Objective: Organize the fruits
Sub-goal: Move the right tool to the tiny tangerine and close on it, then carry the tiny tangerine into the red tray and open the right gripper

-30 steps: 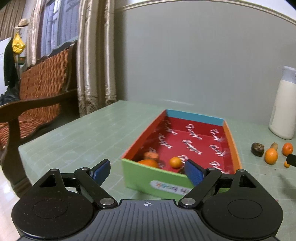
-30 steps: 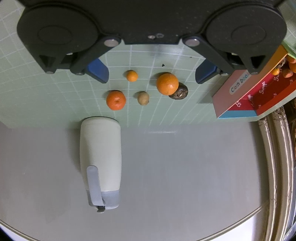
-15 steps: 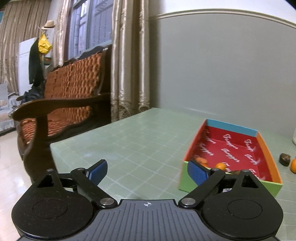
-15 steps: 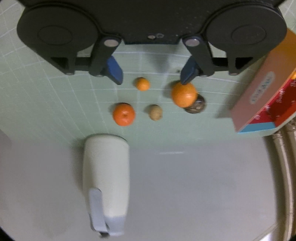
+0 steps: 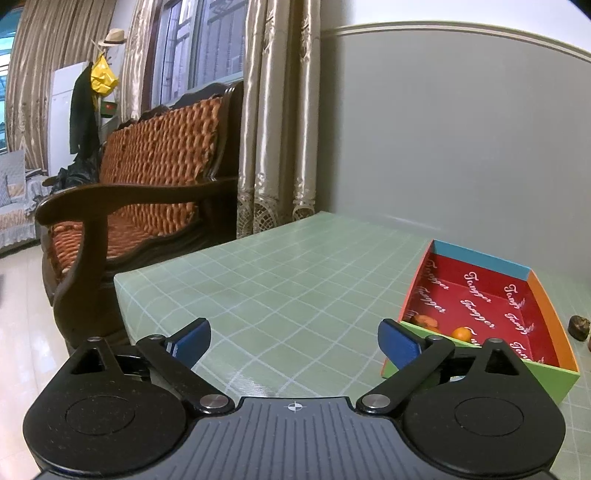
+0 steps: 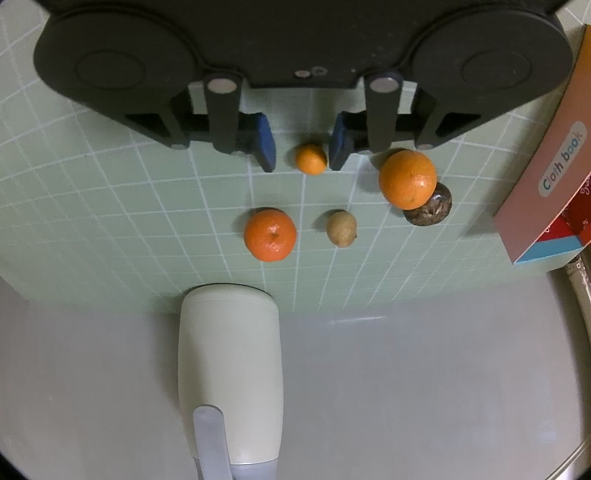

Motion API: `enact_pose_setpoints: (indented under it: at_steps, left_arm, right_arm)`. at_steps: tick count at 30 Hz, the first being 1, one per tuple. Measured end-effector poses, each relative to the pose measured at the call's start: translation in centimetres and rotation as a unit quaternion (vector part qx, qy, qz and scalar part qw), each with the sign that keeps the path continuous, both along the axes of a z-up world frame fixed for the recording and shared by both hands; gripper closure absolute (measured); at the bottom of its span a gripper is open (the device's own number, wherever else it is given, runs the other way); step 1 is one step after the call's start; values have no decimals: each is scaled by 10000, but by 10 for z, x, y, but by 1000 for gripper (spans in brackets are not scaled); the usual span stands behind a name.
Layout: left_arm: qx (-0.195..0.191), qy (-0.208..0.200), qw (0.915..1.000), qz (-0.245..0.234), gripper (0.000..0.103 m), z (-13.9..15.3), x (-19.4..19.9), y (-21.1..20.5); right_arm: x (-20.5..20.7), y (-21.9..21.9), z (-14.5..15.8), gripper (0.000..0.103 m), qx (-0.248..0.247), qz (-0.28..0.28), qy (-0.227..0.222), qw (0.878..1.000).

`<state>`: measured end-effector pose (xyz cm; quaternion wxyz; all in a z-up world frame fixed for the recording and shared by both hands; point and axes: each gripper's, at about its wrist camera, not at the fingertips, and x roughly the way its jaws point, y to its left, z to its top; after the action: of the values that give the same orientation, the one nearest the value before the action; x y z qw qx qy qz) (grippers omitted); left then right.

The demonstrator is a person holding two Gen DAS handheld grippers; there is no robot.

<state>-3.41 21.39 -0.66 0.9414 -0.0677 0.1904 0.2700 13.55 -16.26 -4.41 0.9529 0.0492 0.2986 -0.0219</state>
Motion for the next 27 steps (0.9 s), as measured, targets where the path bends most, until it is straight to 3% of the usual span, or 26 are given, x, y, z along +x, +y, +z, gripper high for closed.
enact_pose_setpoints:
  at_steps: [3,11,19,27]
  left_arm:
    - [51,8,10000,-28,6,0,-1,-3]
    - [125,60,9999,-50,5,-1,-1,-7]
    - [126,72,9999,-75,5,0,0,-10]
    - [112,78,9999,-77,5,0,-2,-8]
  right_arm:
    - [1,0,1,77,3,38,1,10000]
    - [4,6,1,76,-177,153,40,9997]
    - [3,2,1,85,-47,153,13,9999]
    - [2,2,2,85,3,158,-39,9999]
